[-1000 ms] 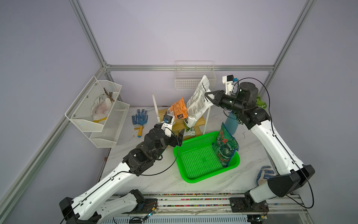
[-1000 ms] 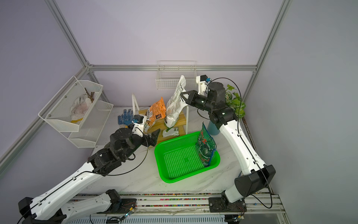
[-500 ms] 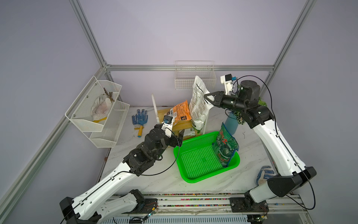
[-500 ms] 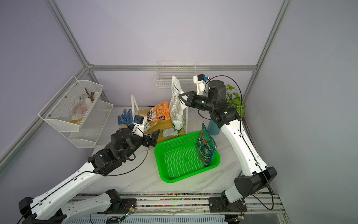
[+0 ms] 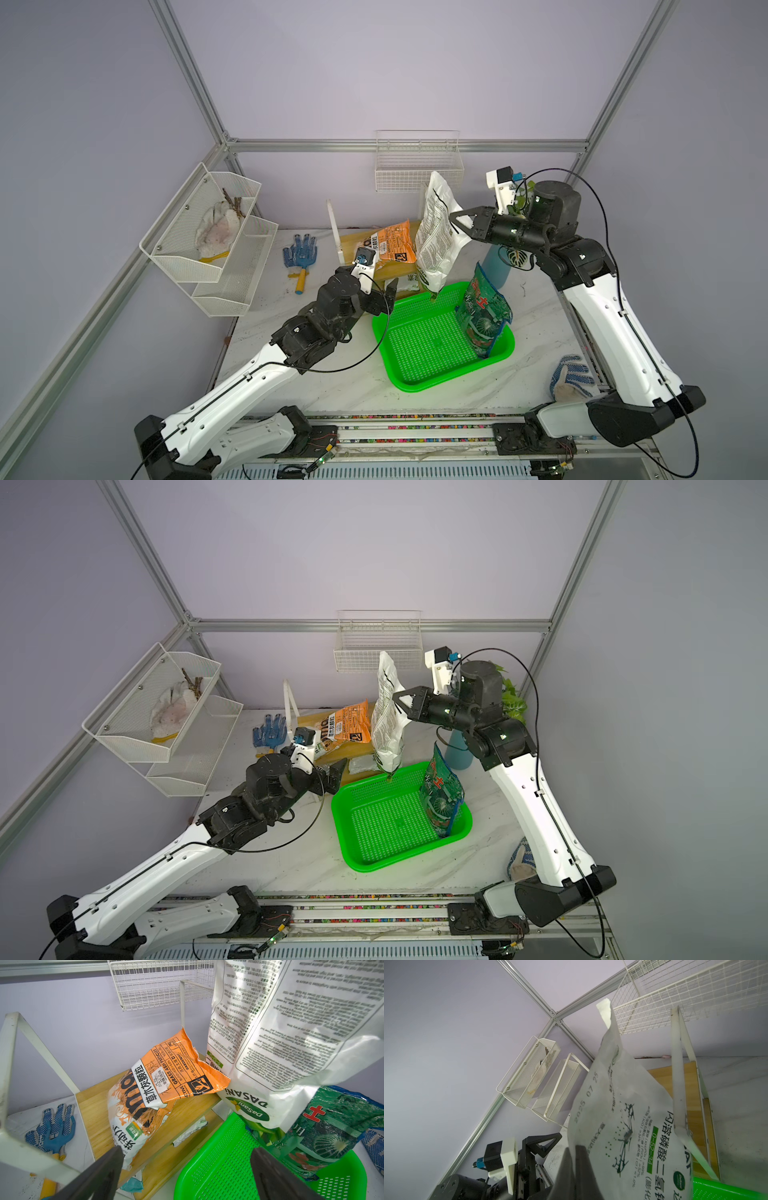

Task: Take down the fertilizer bag from the shelf
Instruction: Pick up the fertilizer bag from the shelf.

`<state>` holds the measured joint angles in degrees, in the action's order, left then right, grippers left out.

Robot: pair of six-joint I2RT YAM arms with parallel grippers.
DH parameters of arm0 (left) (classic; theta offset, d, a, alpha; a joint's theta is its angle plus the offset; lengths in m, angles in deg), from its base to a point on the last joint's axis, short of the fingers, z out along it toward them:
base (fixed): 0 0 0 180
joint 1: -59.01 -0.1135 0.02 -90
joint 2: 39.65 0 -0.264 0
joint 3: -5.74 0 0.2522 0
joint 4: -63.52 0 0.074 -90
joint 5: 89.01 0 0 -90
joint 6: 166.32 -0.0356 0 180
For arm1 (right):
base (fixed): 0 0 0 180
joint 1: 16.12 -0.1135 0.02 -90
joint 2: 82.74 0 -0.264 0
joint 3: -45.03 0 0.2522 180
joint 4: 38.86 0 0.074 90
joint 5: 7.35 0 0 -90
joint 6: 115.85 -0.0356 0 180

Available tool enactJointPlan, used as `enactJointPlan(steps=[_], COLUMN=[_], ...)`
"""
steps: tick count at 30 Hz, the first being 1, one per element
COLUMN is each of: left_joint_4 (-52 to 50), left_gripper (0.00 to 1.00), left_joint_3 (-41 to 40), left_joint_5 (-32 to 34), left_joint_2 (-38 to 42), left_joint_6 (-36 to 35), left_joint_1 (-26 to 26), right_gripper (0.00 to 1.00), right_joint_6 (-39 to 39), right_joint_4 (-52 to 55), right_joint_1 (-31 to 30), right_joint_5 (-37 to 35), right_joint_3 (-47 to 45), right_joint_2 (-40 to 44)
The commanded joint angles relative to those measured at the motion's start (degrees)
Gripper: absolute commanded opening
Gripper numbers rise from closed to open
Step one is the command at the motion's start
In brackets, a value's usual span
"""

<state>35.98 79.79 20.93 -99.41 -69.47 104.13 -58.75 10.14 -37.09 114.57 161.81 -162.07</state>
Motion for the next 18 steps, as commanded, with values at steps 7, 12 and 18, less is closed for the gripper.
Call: enactJointPlan(steps=[7,12,18], left_joint_4=[-0.18,-0.69,-0.81], left_gripper=[1.0,1.0,1.0], left_joint_3=[-0.53,-0.5,-0.79], left_joint_5=[-1.27,-1.4,-1.57], left_joint_2=[-1.29,-1.67,-1.62], left_joint_6=[-0.43,-0.31,-0.08], left_joint_1=[0.32,0.32,0.32], right_gripper=[0.0,0.0,0.0], right_joint_6=[3.73,5.14,4.69], right_joint_4=[-6.24,-4.51,-5.22], right_joint_1=[-0.3,-0.3,-0.25], right_joint_5=[0.66,-0.94,-0.32], right_joint_3=[0.17,-2.4,-7.25], right_joint_2=[7.54,9.65,13.16])
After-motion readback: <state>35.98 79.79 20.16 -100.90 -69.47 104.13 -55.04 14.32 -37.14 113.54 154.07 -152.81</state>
